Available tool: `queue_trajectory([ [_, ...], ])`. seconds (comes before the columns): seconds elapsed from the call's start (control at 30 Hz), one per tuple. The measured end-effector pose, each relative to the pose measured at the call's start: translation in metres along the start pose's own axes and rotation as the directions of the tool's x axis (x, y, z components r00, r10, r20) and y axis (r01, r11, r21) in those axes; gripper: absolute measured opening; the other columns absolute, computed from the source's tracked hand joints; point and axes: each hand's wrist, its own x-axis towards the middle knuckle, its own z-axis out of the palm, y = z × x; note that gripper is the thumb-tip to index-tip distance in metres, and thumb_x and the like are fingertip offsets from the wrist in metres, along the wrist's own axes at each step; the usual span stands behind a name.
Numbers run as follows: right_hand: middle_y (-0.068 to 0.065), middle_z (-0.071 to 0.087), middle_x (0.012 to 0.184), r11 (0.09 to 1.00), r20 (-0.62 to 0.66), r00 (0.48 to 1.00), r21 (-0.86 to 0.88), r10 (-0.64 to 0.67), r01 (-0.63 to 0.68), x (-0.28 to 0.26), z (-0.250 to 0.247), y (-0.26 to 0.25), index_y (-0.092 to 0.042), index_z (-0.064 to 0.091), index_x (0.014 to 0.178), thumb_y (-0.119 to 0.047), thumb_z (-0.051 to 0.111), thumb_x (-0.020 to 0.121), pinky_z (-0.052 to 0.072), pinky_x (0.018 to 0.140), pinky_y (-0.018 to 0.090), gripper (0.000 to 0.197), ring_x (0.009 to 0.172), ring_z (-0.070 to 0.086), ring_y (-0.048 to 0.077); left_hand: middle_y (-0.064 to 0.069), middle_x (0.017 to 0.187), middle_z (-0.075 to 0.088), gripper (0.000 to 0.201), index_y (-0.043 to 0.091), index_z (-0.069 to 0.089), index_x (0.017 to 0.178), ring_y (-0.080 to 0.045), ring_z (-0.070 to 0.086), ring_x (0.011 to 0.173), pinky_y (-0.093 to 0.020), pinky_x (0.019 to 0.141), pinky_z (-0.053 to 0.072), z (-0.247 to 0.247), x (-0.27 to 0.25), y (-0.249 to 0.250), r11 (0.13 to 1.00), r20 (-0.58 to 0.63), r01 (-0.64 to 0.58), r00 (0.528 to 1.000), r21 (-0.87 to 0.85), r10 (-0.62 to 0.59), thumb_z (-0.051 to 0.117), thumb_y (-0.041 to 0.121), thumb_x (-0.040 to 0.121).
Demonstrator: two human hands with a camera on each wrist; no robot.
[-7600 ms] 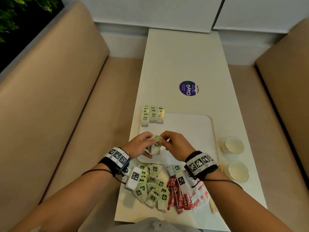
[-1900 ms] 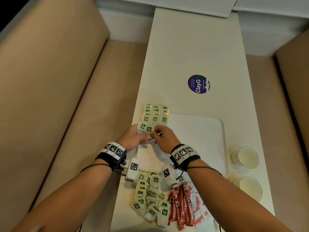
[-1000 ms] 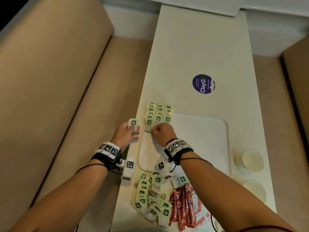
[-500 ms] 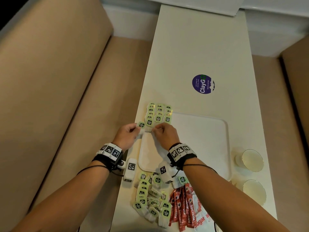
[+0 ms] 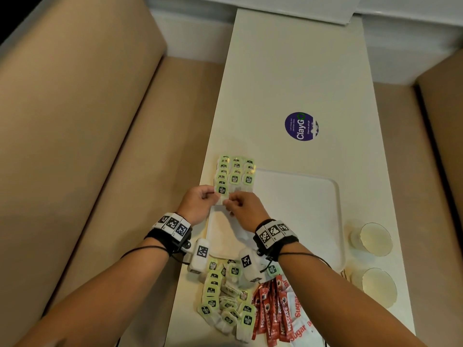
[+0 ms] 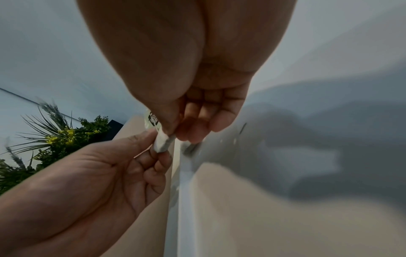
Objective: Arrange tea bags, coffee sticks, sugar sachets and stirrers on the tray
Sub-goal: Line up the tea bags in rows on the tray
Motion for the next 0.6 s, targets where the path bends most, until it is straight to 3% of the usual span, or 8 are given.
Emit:
queue_trajectory([
  [0.07, 0.009, 0.071, 0.074, 1.000, -0.026, 0.999, 0.014, 0.021, -0.021, 0.001, -0.003, 0.000, -0.003, 0.068, 0.082, -0.027, 0.065, 0.098, 0.054, 0.073, 0.031, 0.029, 0.068, 0.067, 0.017, -0.001, 0.092, 0.071, 0.016, 0.014, 0.069, 0.111, -0.009, 0.063, 0.078, -0.020, 0.076, 0.050, 0.000, 0.002, 0.001, 0.999, -0.050, 0.009, 0.999, -0.035, -0.011, 0.067, 0.014, 0.095],
  [0.23, 0.001, 0.072, 0.068, 0.995, -0.134, 0.986, 0.005, 0.101, -0.101, 0.010, -0.012, 0.006, -0.010, 0.070, 0.068, -0.024, 0.063, 0.098, 0.048, 0.069, 0.026, 0.034, 0.065, 0.063, 0.014, 0.005, 0.075, 0.064, 0.013, 0.016, 0.072, 0.105, -0.001, 0.054, 0.059, -0.020, 0.065, 0.047, -0.004, 0.012, 0.002, 0.999, -0.107, -0.023, 0.994, 0.030, 0.027, 0.069, 0.014, 0.093],
  [0.37, 0.003, 0.074, 0.070, 0.984, -0.125, 0.976, -0.003, 0.178, -0.180, 0.012, -0.012, 0.011, -0.011, 0.072, 0.064, -0.021, 0.064, 0.093, 0.049, 0.070, 0.027, 0.032, 0.071, 0.067, 0.017, 0.003, 0.082, 0.060, 0.027, 0.021, 0.068, 0.106, -0.005, 0.052, 0.064, -0.023, 0.073, 0.048, -0.001, 0.019, 0.004, 0.990, -0.068, -0.081, 0.994, 0.113, 0.089, 0.074, 0.006, 0.086],
  [0.47, 0.000, 0.073, 0.068, 0.978, -0.136, 0.968, 0.010, 0.209, -0.210, 0.013, -0.010, 0.010, -0.010, 0.074, 0.066, -0.021, 0.065, 0.093, 0.048, 0.070, 0.026, 0.030, 0.070, 0.067, 0.016, 0.005, 0.086, 0.054, 0.047, 0.025, 0.063, 0.120, -0.009, 0.046, 0.063, -0.023, 0.073, 0.045, 0.002, 0.022, 0.006, 0.962, -0.027, -0.148, 0.987, 0.231, 0.159, 0.078, 0.005, 0.081],
  [0.6, 0.002, 0.075, 0.073, 0.975, -0.154, 0.965, -0.028, 0.214, -0.221, 0.015, -0.009, 0.009, -0.012, 0.074, 0.065, -0.024, 0.065, 0.092, 0.055, 0.078, 0.031, 0.031, 0.078, 0.070, 0.021, 0.002, 0.100, 0.051, 0.064, 0.026, 0.055, 0.138, -0.008, 0.047, 0.076, -0.025, 0.080, 0.044, 0.003, 0.026, 0.006, 0.840, 0.031, -0.221, 0.971, 0.495, 0.237, 0.082, 0.014, 0.081],
])
